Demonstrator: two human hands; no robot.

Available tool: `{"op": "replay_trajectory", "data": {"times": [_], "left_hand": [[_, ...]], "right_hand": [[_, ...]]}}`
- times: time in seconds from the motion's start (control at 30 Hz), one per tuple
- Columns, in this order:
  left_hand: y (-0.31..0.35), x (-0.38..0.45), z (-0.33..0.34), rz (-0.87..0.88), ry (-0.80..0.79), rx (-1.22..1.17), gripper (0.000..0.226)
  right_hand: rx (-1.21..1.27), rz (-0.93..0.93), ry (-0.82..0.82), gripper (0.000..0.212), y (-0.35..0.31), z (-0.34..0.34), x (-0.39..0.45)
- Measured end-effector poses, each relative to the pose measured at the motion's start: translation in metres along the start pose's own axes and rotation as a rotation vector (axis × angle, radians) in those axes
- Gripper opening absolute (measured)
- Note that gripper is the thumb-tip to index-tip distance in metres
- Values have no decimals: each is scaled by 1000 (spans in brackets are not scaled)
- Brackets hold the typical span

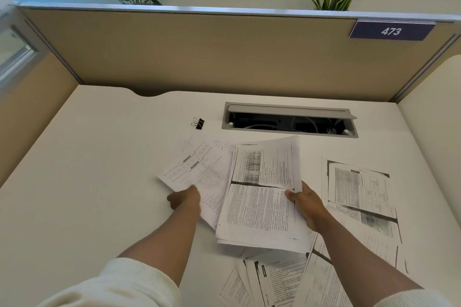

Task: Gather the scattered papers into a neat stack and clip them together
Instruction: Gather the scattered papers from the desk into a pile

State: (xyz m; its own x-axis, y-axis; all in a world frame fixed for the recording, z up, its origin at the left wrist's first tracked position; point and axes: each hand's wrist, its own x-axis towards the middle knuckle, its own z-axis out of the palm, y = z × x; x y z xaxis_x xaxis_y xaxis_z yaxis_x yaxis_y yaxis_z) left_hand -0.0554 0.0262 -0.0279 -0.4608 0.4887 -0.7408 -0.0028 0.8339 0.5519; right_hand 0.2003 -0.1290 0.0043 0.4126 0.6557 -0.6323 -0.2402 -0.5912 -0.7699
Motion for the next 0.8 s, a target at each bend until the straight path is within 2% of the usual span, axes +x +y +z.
{"op": "replay_trajectory", "data": {"times": [0.1, 0.3, 0.43, 0.8], "left_hand": [[8, -2, 3, 74, 35, 64, 59], [21, -12, 4, 108, 152, 294, 101], [30, -7, 2, 144, 223, 381, 114], [40, 17, 0, 196, 262, 616, 118]], "right_hand": [[-23, -12, -2, 37, -2, 0, 0], [-71, -19, -1, 36, -4, -1, 4], [-66, -20, 7, 35, -7, -1, 6], [6, -7, 9, 33, -13, 0, 15]]}}
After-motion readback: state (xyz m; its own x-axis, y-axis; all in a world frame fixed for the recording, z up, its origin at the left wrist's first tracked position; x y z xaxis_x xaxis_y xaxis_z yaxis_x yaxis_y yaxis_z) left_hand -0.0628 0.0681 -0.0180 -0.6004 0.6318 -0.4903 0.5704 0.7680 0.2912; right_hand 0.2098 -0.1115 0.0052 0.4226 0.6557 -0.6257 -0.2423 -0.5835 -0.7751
